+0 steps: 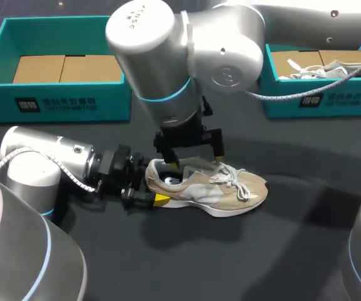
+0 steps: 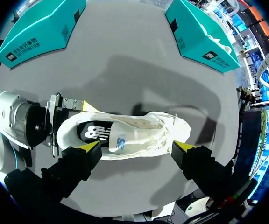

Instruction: Take the shoe out of the shoebox, open the shoe tongue, remove and reinsert the insole, then place the shoe into the shoebox

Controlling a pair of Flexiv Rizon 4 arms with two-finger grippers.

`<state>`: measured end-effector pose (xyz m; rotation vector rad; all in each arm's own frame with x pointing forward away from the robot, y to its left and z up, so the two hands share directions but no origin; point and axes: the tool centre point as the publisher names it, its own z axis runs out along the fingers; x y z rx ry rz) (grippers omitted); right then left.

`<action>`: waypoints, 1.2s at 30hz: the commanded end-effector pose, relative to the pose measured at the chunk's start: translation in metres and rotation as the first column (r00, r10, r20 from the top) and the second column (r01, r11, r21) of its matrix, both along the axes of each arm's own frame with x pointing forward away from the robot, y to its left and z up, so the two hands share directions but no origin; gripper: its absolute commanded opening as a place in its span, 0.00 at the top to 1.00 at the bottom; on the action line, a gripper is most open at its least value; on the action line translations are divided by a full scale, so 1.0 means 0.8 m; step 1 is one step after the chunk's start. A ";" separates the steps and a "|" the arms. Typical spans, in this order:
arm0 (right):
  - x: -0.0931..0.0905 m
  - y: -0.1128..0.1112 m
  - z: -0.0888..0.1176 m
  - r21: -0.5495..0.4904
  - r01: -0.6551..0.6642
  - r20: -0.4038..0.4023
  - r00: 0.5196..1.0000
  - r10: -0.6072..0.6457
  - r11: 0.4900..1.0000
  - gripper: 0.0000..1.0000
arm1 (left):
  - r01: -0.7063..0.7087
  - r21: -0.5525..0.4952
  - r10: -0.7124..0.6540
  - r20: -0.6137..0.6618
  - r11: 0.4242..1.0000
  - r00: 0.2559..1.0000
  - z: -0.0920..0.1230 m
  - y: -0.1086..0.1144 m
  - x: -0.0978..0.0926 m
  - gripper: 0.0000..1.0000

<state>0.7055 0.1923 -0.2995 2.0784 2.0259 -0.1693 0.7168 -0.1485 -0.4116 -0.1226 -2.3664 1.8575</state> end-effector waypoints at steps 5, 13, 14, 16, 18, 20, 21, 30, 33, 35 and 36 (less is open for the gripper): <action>-0.013 0.018 -0.012 -0.112 0.121 0.024 0.993 -0.119 0.986 0.00 | 0.001 -0.001 -0.001 0.000 1.000 1.000 -0.002 0.000 0.002 1.00; -0.015 0.018 -0.019 -0.123 0.149 0.043 0.988 -0.145 0.981 0.00 | 0.001 -0.001 -0.001 0.000 1.000 1.000 -0.002 0.000 0.002 1.00; -0.015 0.019 -0.021 -0.122 0.149 0.044 0.989 -0.145 0.981 0.00 | 0.001 -0.001 -0.001 0.000 1.000 1.000 -0.002 0.000 0.002 1.00; -0.014 0.021 -0.025 -0.137 0.152 0.043 0.988 -0.147 0.979 0.00 | 0.001 -0.001 -0.001 0.000 1.000 1.000 -0.002 0.000 0.002 1.00; -0.013 0.022 -0.029 -0.149 0.157 0.040 0.988 -0.153 0.976 0.00 | 0.001 -0.001 -0.001 0.000 1.000 1.000 -0.002 0.000 0.002 1.00; -0.012 0.020 -0.031 -0.155 0.164 0.045 0.986 -0.159 0.974 0.00 | 0.001 -0.001 -0.001 0.000 1.000 1.000 -0.002 0.000 0.002 1.00; -0.012 0.020 -0.032 -0.163 0.168 0.048 0.986 -0.162 0.972 0.00 | 0.001 -0.001 -0.001 0.000 1.000 1.000 -0.002 0.000 0.002 1.00; -0.011 0.013 -0.047 -0.184 0.208 0.077 0.977 -0.197 0.961 0.00 | 0.001 -0.001 -0.001 0.000 1.000 1.000 -0.002 0.000 0.002 1.00; -0.010 0.010 -0.050 -0.186 0.218 0.080 0.975 -0.206 0.958 0.00 | 0.001 -0.001 -0.001 0.000 1.000 1.000 -0.002 0.000 0.002 1.00; -0.009 0.008 -0.052 -0.197 0.227 0.091 0.973 -0.213 0.954 0.00 | 0.001 -0.001 -0.001 0.000 1.000 1.000 -0.002 0.000 0.002 1.00; -0.008 0.008 -0.053 -0.197 0.227 0.093 0.973 -0.212 0.954 0.00 | 0.001 -0.001 -0.001 0.000 1.000 1.000 -0.002 0.000 0.002 1.00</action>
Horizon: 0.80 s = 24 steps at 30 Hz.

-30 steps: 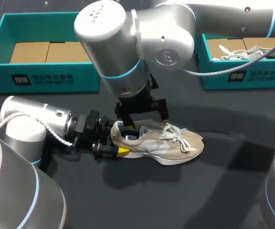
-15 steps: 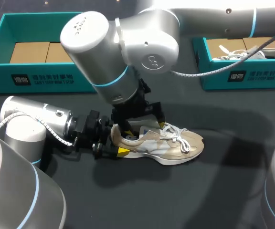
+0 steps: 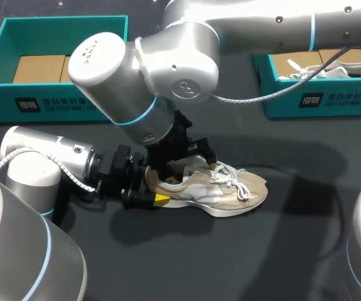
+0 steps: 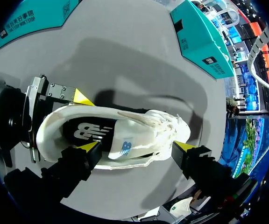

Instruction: Take the shoe out of the shoebox, open the shoe tongue, remove and reinsert the insole, then place the shoe into the shoebox

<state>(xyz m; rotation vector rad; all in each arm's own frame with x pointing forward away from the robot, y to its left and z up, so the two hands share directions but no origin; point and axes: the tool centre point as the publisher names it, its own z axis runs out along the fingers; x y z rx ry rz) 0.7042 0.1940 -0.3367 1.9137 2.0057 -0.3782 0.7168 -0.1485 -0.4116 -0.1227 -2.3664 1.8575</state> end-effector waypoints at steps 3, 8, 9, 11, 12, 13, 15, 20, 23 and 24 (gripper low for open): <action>-0.003 0.004 -0.012 -0.009 0.275 0.151 0.951 -0.270 0.962 0.00 | 0.001 -0.001 -0.001 0.000 1.000 1.000 -0.002 0.000 0.002 1.00; 0.001 -0.002 -0.018 -0.002 0.284 0.170 0.945 -0.279 0.959 0.00 | 0.001 -0.001 -0.001 0.000 1.000 1.000 -0.002 0.000 0.002 1.00; 0.001 -0.003 -0.019 -0.006 0.291 0.173 0.943 -0.286 0.957 0.00 | 0.001 -0.001 -0.001 0.000 1.000 1.000 -0.002 0.000 0.002 1.00; 0.000 -0.008 -0.018 -0.005 0.299 0.180 0.939 -0.293 0.954 0.00 | 0.001 -0.001 -0.001 0.000 1.000 1.000 -0.002 0.000 0.002 1.00; 0.000 -0.010 -0.018 -0.006 0.307 0.183 0.936 -0.301 0.952 0.00 | 0.001 -0.001 -0.001 0.000 1.000 1.000 -0.002 0.000 0.002 1.00; -0.001 -0.012 -0.018 -0.005 0.312 0.186 0.934 -0.306 0.950 0.00 | 0.001 -0.001 -0.001 0.000 1.000 1.000 -0.002 0.000 0.002 1.00; -0.003 -0.016 -0.016 -0.002 0.322 0.195 0.929 -0.315 0.947 0.00 | 0.001 -0.001 -0.001 0.000 1.000 1.000 -0.002 0.000 0.002 1.00; -0.004 -0.027 -0.012 -0.004 0.340 0.209 0.920 -0.331 0.941 0.00 | 0.001 -0.001 -0.001 0.000 1.000 1.000 -0.002 0.000 0.002 1.00; -0.003 -0.033 -0.008 -0.005 0.349 0.215 0.916 -0.339 0.937 0.00 | 0.001 -0.001 -0.001 0.000 1.000 1.000 -0.002 0.000 0.002 1.00; -0.003 -0.035 -0.007 -0.006 0.351 0.219 0.914 -0.342 0.936 0.00 | 0.001 -0.001 -0.001 0.000 1.000 1.000 -0.002 0.000 0.002 1.00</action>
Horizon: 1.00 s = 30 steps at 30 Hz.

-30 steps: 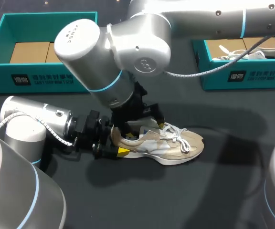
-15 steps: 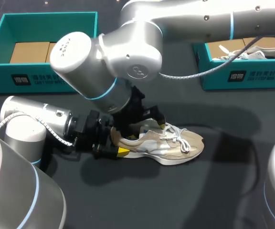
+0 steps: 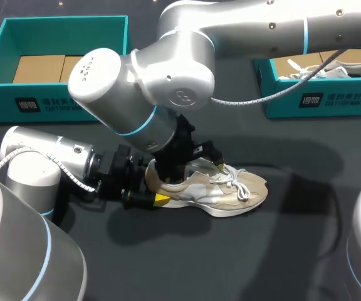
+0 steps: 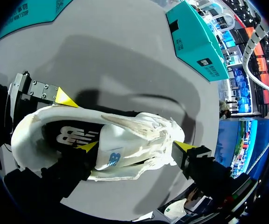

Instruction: Take the shoe out of the shoebox, open the shoe tongue, remove and reinsert the insole, then place the shoe into the shoebox

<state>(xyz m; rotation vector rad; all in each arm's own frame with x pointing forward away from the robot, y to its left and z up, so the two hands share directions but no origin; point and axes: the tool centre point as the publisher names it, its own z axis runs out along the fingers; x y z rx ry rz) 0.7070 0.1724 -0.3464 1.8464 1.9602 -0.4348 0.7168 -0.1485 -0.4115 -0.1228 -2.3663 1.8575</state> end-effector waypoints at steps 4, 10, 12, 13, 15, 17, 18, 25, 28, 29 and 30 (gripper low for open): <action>-0.005 -0.012 0.010 0.076 0.348 0.209 0.911 -0.356 0.934 0.00 | 0.001 -0.001 -0.001 0.000 1.000 1.000 -0.002 0.000 0.002 1.00; -0.004 -0.016 0.015 0.075 0.351 0.212 0.909 -0.359 0.933 0.00 | 0.001 -0.001 -0.001 0.000 1.000 1.000 -0.002 0.000 0.002 1.00; -0.005 -0.018 0.017 0.075 0.354 0.214 0.908 -0.361 0.932 0.00 | 0.001 -0.001 -0.001 0.000 1.000 1.000 -0.002 0.000 0.002 1.00; -0.006 -0.018 0.018 0.076 0.356 0.215 0.906 -0.364 0.931 0.00 | 0.001 -0.001 -0.001 0.000 1.000 1.000 -0.002 0.000 0.002 1.00; -0.008 -0.019 0.019 0.078 0.360 0.216 0.904 -0.368 0.930 0.00 | 0.001 -0.001 -0.001 0.000 1.000 1.000 -0.002 0.000 0.002 1.00; -0.010 -0.019 0.021 0.079 0.363 0.216 0.903 -0.371 0.929 0.00 | 0.001 -0.001 -0.001 0.000 1.000 1.000 -0.002 0.000 0.002 1.00; -0.011 -0.019 0.021 0.080 0.364 0.217 0.902 -0.372 0.928 0.00 | 0.001 -0.001 -0.001 0.000 1.000 1.000 -0.002 0.000 0.002 1.00; -0.016 -0.019 0.028 0.082 0.378 0.205 0.899 -0.387 0.922 0.00 | 0.001 -0.001 -0.001 0.000 1.000 1.000 -0.002 0.000 0.002 1.00; -0.017 -0.019 0.030 0.085 0.385 0.193 0.899 -0.394 0.919 0.15 | 0.001 -0.001 -0.001 0.000 1.000 1.000 -0.002 0.000 0.002 1.00; -0.017 -0.020 0.030 0.091 0.390 0.184 0.898 -0.400 0.916 0.21 | 0.001 -0.001 -0.001 0.000 1.000 1.000 -0.002 0.000 0.002 1.00; -0.017 -0.021 0.030 0.095 0.401 0.180 0.893 -0.412 0.911 0.31 | 0.001 -0.001 -0.001 0.000 1.000 1.000 -0.002 0.000 0.002 1.00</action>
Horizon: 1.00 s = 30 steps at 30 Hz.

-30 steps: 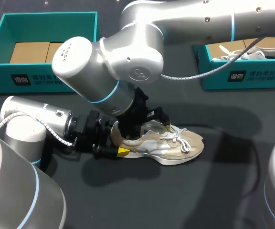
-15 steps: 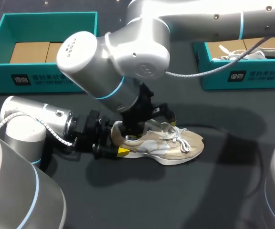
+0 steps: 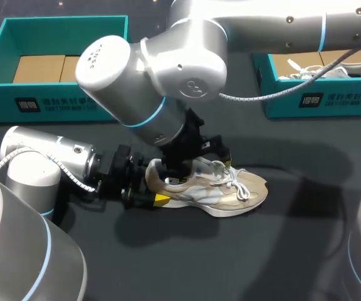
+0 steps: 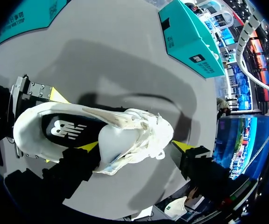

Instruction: Take the shoe out of the shoebox, open the shoe tongue, remove and reinsert the insole, then place the shoe into the shoebox

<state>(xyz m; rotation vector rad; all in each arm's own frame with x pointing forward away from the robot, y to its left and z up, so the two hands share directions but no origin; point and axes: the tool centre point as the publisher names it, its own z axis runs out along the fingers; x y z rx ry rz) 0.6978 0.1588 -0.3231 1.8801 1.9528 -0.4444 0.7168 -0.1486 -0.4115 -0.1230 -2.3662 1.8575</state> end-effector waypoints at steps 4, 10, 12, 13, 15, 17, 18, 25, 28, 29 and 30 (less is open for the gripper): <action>-0.007 -0.008 -0.001 0.100 0.412 0.204 0.883 -0.424 0.906 0.39 | 0.001 -0.001 -0.001 0.000 1.000 1.000 -0.002 0.000 0.002 1.00; -0.005 -0.013 -0.004 0.119 0.438 0.185 0.872 -0.454 0.891 0.35 | 0.001 -0.001 -0.001 0.000 1.000 1.000 -0.002 0.000 0.002 1.00; -0.005 -0.014 -0.002 0.123 0.441 0.176 0.872 -0.457 0.889 0.43 | 0.001 -0.001 -0.001 0.000 1.000 1.000 -0.002 0.000 0.002 1.00; -0.005 -0.015 -0.001 0.123 0.442 0.172 0.872 -0.458 0.889 0.50 | 0.001 -0.001 -0.001 0.000 1.000 1.000 -0.002 0.000 0.002 1.00; -0.005 -0.016 0.000 0.124 0.440 0.159 0.876 -0.456 0.889 0.53 | 0.001 -0.001 -0.001 0.000 1.000 1.000 -0.002 0.000 0.002 1.00; -0.006 -0.017 0.002 0.122 0.442 0.151 0.877 -0.456 0.889 0.56 | 0.001 -0.001 -0.001 0.000 1.000 1.000 -0.002 0.000 0.002 1.00; -0.006 -0.018 0.003 0.122 0.439 0.145 0.879 -0.454 0.890 0.55 | 0.001 -0.001 -0.001 0.000 1.000 1.000 -0.002 0.000 0.002 1.00; -0.007 -0.021 0.009 0.103 0.422 0.097 0.897 -0.431 0.901 0.55 | 0.001 -0.001 -0.001 0.000 1.000 1.000 -0.002 0.000 0.002 1.00; -0.008 -0.022 0.010 0.091 0.405 0.070 0.909 -0.412 0.910 0.54 | 0.001 -0.001 -0.001 0.000 1.000 1.000 -0.002 0.000 0.002 1.00; -0.009 -0.020 0.011 0.083 0.401 0.062 0.912 -0.407 0.912 0.54 | 0.001 -0.001 -0.001 0.000 1.000 1.000 -0.002 0.000 0.002 1.00; -0.009 -0.018 0.010 0.080 0.397 0.061 0.914 -0.402 0.914 0.53 | 0.001 -0.001 -0.001 0.000 1.000 1.000 -0.002 0.000 0.002 1.00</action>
